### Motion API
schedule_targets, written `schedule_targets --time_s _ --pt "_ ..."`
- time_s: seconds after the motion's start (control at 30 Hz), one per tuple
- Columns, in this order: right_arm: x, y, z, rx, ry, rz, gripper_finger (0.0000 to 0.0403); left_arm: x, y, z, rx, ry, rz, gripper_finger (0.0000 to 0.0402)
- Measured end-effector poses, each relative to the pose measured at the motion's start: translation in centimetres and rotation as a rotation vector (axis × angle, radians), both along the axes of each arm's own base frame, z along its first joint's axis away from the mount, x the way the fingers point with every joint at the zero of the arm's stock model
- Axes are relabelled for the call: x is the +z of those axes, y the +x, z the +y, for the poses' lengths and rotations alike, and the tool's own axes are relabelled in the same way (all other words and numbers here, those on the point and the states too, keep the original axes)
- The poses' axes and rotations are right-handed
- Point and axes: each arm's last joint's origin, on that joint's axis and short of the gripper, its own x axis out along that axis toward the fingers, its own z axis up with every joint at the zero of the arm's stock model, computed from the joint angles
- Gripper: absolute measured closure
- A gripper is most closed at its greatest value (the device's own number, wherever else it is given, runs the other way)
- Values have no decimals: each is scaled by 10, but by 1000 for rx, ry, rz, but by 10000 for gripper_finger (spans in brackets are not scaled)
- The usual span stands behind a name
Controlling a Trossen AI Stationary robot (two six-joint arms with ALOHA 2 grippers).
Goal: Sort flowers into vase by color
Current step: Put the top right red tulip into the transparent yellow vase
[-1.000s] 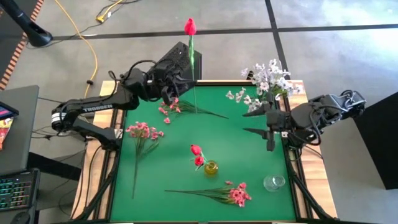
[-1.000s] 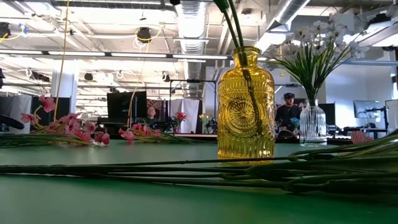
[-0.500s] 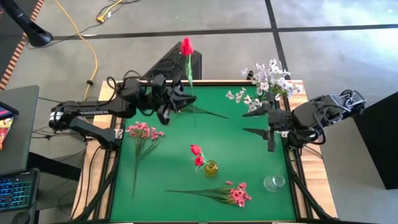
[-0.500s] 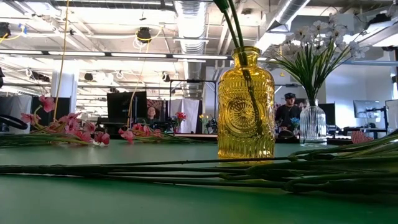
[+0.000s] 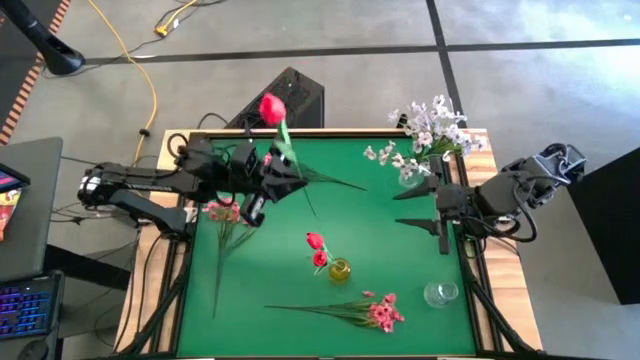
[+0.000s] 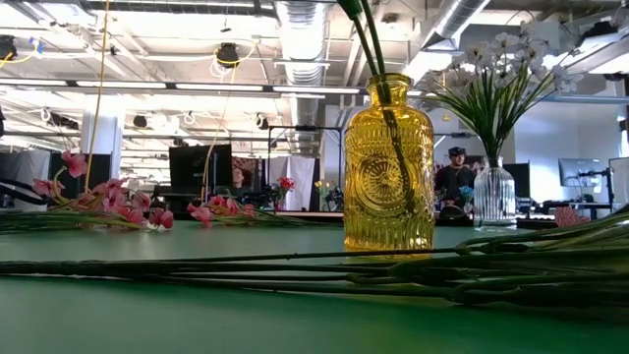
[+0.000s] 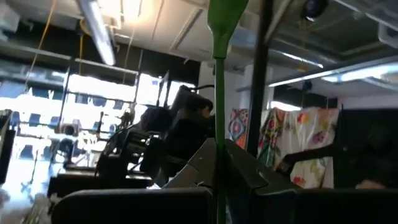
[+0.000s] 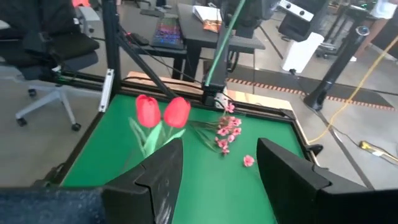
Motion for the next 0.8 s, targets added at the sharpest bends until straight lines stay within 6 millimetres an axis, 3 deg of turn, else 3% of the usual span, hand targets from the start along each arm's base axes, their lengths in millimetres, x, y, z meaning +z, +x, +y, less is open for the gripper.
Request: schedule_targets --time_s 0.27,0.6,0.8 --pt "0 -5 10 46 37 0 173 2 -4 -34 0 116 -58 401" --pt "2 -8 16 78 54 -21 173 15 -20 -65 -80 131 -240 401" --pt "2 -8 17 89 35 -18 173 0 -7 -88 -146 142 -179 401"
